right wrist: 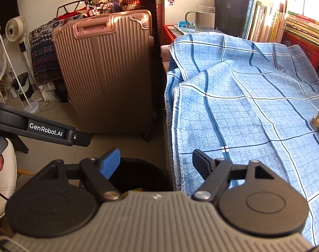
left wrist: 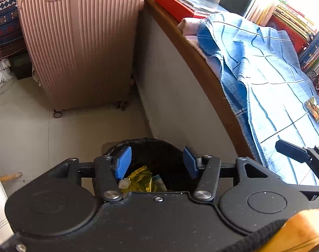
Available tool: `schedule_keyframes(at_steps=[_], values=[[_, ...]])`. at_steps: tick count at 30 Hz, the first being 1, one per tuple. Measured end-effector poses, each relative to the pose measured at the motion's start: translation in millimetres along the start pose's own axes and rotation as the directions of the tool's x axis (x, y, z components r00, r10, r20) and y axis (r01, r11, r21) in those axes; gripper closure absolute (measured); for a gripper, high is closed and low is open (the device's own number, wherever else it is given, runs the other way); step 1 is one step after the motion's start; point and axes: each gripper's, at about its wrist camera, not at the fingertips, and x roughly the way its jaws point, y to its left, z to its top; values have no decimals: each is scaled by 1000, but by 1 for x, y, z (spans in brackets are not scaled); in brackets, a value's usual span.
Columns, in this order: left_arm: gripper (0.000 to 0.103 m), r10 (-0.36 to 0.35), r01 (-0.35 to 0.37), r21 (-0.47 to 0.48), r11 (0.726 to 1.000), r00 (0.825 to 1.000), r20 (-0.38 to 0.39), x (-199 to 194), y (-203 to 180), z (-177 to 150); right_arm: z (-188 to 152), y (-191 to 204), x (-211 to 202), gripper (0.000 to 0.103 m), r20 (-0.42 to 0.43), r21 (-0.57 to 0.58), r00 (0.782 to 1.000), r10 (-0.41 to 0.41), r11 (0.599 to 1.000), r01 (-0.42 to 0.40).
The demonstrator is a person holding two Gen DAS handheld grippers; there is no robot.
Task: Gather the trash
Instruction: 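Open left tool to drop the packet while right tool releases the red tube, then move both tools back over the remaining wrappers on the bed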
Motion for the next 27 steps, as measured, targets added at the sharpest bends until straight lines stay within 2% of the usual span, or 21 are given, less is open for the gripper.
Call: schedule_keyframes(at_steps=[7, 9, 11, 20, 27], values=[[43, -2, 2, 62, 998, 1000, 9, 2, -20, 11, -3, -13, -13, 13, 21, 16, 997, -74, 997, 73], [40, 14, -17, 102, 995, 999, 29, 2, -31, 16, -3, -22, -16, 9, 24, 44, 994, -105, 994, 104], [40, -4, -1, 132, 991, 999, 37, 2, -42, 21, -5, -33, -21, 3, 27, 78, 990, -140, 987, 138], [28, -83, 69, 242, 968, 995, 47, 8, -104, 31, -16, -70, -45, 0, 34, 146, 959, -280, 951, 272], [23, -159, 141, 346, 928, 987, 23, 16, -163, 29, -32, -101, -64, 0, 4, 207, 921, -389, 901, 380]])
